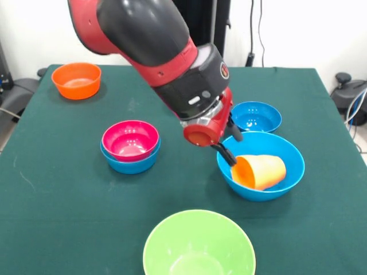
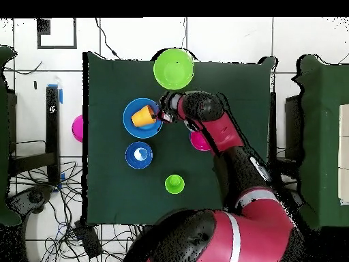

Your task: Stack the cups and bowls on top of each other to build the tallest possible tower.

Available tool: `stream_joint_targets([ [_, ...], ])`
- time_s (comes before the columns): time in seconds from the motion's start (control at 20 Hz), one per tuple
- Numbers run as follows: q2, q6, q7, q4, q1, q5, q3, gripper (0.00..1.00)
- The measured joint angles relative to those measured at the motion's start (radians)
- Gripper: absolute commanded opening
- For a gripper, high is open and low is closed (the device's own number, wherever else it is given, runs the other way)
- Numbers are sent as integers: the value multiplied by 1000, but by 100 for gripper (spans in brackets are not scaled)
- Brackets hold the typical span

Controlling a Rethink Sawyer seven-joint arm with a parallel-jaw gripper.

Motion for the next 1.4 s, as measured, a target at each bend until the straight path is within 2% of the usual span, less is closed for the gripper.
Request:
stream_joint_targets([
  [0.45,-35,0,0,19,-14,-5,-15,100],
  [0.85,-25,0,0,48,-66,-5,2,100],
  [1.4,-24,-8,0,111,-133,-4,111,100],
])
